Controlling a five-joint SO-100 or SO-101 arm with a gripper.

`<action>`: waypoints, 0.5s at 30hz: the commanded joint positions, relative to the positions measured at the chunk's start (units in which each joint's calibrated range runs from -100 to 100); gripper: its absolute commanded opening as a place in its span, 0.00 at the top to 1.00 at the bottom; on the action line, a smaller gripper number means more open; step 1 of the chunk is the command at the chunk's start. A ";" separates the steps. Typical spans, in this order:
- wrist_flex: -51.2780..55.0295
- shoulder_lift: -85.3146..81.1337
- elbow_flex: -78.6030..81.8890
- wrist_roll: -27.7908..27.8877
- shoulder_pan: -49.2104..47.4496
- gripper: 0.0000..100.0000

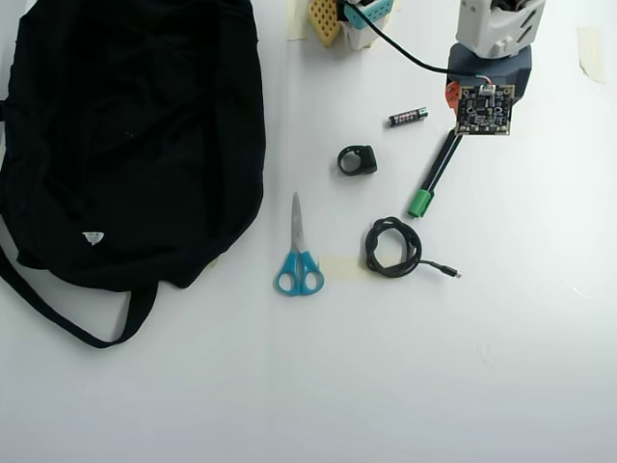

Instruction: Put the green marker into the black bag

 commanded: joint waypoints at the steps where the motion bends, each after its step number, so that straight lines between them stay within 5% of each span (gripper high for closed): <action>1: 0.34 -1.20 -2.03 0.48 -0.22 0.98; 15: 0.34 -0.12 -1.85 0.06 -0.22 0.98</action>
